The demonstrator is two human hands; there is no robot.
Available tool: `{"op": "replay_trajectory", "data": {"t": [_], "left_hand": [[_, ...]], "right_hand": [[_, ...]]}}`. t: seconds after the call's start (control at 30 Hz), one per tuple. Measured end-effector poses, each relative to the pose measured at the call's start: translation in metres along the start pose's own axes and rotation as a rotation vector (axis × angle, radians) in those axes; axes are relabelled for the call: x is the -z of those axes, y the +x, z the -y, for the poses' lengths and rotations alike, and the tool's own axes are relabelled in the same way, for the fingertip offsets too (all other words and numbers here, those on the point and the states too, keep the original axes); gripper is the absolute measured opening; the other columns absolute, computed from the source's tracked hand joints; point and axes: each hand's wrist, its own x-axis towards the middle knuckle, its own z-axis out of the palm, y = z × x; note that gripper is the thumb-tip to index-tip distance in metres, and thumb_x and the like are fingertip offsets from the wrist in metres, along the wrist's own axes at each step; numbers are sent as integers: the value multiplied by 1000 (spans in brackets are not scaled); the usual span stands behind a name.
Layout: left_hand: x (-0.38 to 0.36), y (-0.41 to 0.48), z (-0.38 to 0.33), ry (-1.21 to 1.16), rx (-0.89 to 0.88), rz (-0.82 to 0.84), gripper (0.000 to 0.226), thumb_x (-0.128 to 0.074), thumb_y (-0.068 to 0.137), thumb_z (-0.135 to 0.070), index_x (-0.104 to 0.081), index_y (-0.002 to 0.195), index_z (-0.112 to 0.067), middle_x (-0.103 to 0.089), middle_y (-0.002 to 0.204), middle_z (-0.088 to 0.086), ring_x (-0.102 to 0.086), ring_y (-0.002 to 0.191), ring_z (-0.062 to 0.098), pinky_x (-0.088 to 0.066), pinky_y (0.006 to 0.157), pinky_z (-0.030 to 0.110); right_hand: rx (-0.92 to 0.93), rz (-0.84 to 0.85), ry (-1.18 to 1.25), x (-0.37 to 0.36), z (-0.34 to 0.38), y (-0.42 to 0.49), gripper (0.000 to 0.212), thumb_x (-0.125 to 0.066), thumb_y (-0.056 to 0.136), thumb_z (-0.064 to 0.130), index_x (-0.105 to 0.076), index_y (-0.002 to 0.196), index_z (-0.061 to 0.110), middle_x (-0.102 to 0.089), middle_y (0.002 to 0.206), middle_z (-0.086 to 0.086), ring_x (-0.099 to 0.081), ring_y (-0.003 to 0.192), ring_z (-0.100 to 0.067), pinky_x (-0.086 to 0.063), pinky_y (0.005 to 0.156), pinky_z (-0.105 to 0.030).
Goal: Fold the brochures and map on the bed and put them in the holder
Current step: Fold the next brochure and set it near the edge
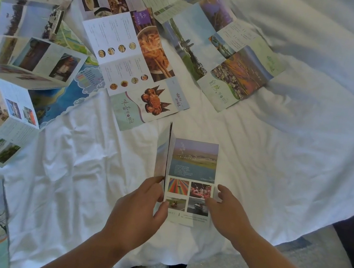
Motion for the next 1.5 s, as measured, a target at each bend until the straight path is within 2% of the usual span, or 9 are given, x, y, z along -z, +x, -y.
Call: {"op": "replay_trajectory", "data": {"t": [0.2,0.37,0.47,0.73,0.93,1.0,1.1,1.27,1.5], "left_hand": [[-6,1,-6,44,-16,12,13,-50,95,-40,-48,101,-29,-30,153,-22,-63,85,7,-42,65,24],[-12,2,-9,20,-72,-33,33,-53,93,-38,-44,125,-34,-36,151,-18,-66,91,8,-53,64,28],[-12,2,-11,10,-106,-73,38,-54,89,-36,-37,123,-39,-44,145,-15,-69,82,10,-56,56,32],[-11,3,-15,21,-119,-84,38,-54,86,-36,-41,122,-37,-51,139,-14,-69,79,8,-54,49,30],[-15,3,-13,4,-106,-64,42,-57,89,-36,-40,127,-38,-48,143,-15,-68,89,7,-54,57,28],[-16,3,-11,-1,-95,-45,42,-55,91,-36,-42,130,-37,-44,146,-17,-67,94,7,-54,62,28],[-17,3,-8,-13,-80,-25,43,-53,93,-37,-42,135,-37,-36,150,-22,-64,101,4,-54,69,28],[-16,3,-5,-45,-56,3,50,-45,97,-41,-28,144,-43,-25,152,-29,-57,111,-3,-51,82,25],[-14,2,-2,-74,-35,-10,58,-43,97,-43,-17,149,-42,-26,153,-28,-56,115,-3,-50,86,22]], "right_hand": [[-23,35,75,-6,0,1,16,-49,99,26,-45,109,38,-53,87,31,-57,76,5,-39,58,-15],[-33,48,91,-9,0,1,17,-49,98,26,-48,110,39,-53,88,33,-56,78,3,-37,60,-15],[-33,48,84,-8,1,0,17,-49,98,27,-50,110,39,-55,89,32,-57,80,3,-37,60,-15],[-10,23,36,-7,3,-4,15,-47,98,27,-52,106,39,-58,91,28,-57,79,3,-38,60,-14],[26,-40,9,-4,11,-10,16,-48,100,26,-43,102,42,-54,77,26,-56,67,3,-36,53,-11],[28,-39,21,-4,15,-12,17,-47,100,23,-53,112,34,-64,78,15,-61,68,-4,-41,53,-15],[21,-29,52,-5,22,-15,32,-45,101,20,-54,130,25,-70,86,4,-65,73,-9,-42,56,-19],[54,-6,92,-8,32,-18,26,-45,100,14,-59,116,28,-72,87,1,-70,78,-13,-59,72,-34],[103,19,114,-16,44,-23,26,-47,101,13,-57,111,36,-71,90,4,-70,82,-18,-61,77,-40]]}}
